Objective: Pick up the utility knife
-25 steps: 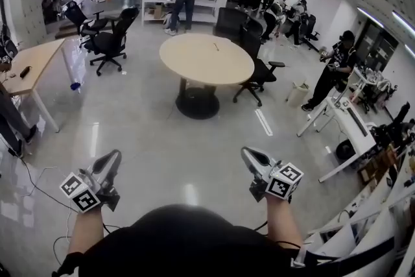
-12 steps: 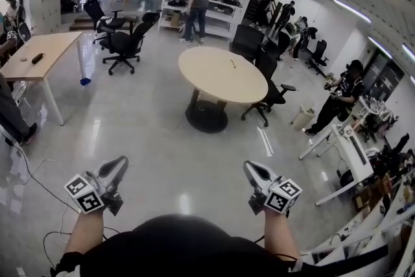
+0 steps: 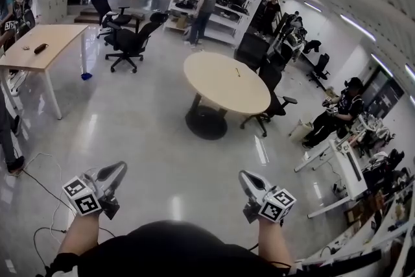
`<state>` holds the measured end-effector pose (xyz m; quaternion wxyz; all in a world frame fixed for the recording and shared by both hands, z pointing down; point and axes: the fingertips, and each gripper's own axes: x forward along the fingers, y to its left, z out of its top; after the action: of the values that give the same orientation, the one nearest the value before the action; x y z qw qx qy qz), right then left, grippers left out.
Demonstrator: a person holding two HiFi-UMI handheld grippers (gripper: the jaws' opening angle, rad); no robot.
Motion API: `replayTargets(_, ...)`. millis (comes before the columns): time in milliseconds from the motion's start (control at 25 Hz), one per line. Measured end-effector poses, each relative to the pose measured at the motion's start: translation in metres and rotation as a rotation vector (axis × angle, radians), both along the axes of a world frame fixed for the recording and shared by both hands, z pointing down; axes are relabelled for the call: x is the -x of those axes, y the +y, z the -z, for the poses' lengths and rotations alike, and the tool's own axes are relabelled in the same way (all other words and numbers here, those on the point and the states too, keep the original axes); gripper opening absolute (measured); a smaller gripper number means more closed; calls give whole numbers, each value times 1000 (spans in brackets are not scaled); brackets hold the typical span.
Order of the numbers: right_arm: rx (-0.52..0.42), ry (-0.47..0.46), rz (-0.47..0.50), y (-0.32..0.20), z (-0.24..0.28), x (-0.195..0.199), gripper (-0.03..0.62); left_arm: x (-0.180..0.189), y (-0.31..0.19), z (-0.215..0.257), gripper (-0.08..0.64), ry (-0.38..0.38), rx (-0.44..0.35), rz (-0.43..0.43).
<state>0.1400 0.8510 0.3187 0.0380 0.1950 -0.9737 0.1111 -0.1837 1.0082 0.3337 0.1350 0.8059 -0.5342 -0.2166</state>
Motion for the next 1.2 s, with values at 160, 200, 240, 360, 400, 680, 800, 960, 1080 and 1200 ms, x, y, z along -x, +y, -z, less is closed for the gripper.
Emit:
replayTargets(160, 20, -15, 12, -30, -10, -10, 15, -16, -26, -6, -17, -11, 14, 1)
replayTargets(200, 29, -24, 15, -39, -14, -14, 15, -22, -34, -8, -17, -16, 21, 1)
replayTargets(240, 38, -34, 19, -48, -18, -18, 15, -27, -41, -10, -17, -23, 28, 3)
replayTargets(360, 52, -61, 42, -76, -29, -33, 15, -46, -65, -10, -17, -50, 40, 18)
replayTargets(400, 52, -67, 52, -88, -30, -39, 15, -52, -75, -6, -17, -62, 38, 27)
replayTargets(680, 61, -108, 73, -196, -13, -117, 15, -137, -169, 27, -17, -114, 13, 45)
replayTargets(800, 66, -122, 64, -237, -12, -149, 15, -170, -213, 35, -17, -100, 6, 37)
replayTargets(960, 81, -123, 44, -271, -19, -185, 15, -215, -259, 37, -17, -110, 24, -27)
replayTargets(1080, 98, -126, 16, -299, -28, -209, 15, -234, -292, 37, -17, -133, 38, -48)
replayTargets(1200, 114, -122, -5, -321, -38, -218, 15, -234, -318, 34, -17, -124, 38, -53)
